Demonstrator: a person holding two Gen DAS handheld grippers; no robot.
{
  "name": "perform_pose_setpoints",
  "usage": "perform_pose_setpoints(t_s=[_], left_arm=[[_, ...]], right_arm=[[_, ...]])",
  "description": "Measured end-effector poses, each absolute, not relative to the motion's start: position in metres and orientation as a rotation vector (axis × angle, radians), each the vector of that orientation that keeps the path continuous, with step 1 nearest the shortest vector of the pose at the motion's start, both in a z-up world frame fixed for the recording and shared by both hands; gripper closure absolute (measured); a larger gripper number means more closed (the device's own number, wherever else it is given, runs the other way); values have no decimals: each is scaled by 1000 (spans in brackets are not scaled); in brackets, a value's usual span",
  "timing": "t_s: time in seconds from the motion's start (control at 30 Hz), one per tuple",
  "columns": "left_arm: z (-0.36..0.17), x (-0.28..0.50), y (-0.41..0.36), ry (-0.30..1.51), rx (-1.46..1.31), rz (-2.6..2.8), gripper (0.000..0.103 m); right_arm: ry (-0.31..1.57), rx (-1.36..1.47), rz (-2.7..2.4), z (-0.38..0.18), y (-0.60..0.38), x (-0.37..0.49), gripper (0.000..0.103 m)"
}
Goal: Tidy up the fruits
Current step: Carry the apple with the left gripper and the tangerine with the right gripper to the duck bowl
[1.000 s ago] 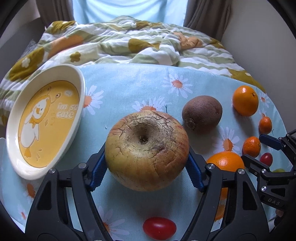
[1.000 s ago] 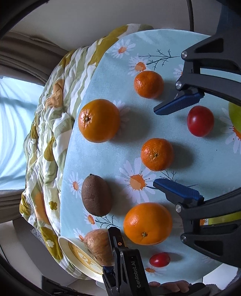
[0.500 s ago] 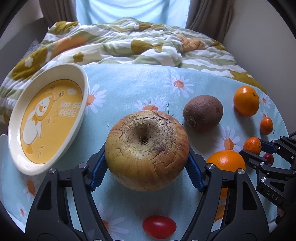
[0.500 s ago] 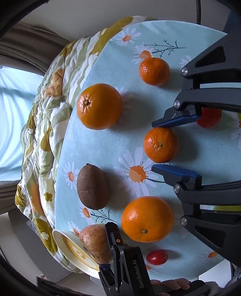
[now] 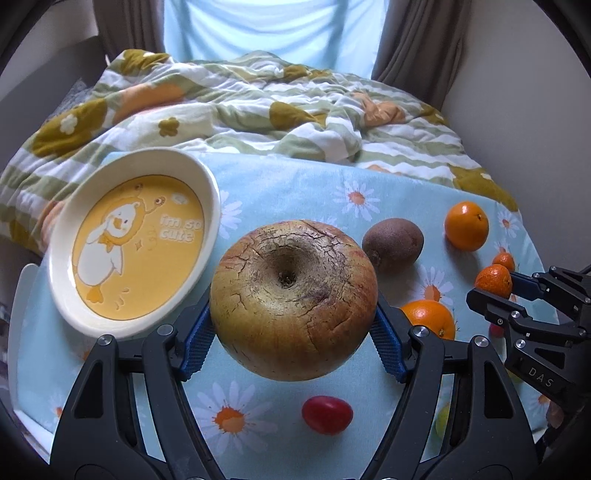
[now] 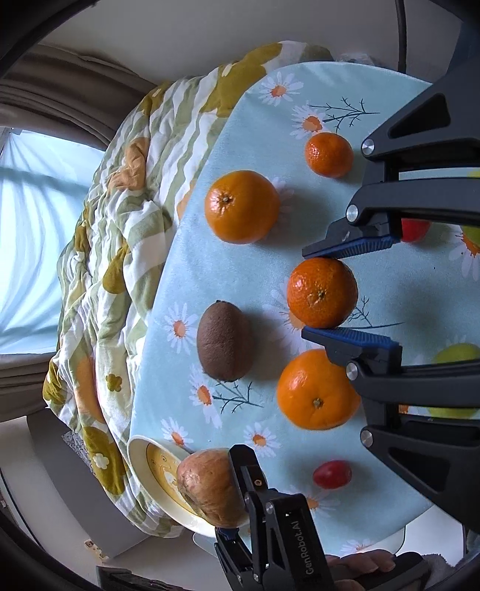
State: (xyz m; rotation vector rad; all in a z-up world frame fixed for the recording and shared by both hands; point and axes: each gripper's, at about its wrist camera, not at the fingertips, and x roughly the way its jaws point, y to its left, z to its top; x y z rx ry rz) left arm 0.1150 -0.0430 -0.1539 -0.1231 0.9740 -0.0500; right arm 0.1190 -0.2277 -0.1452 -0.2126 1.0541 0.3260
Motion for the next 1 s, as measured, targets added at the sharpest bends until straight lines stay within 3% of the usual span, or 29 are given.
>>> perform_pose_setpoints(t_s=[0.47, 1.0], left_arm=[[-108, 129, 49, 916, -89, -103, 23], [-149, 203, 126, 970, -13, -165, 22]], right_arm=[[990, -119, 309, -92, -131, 126, 70], [1018, -58, 228, -113, -60, 172, 70]])
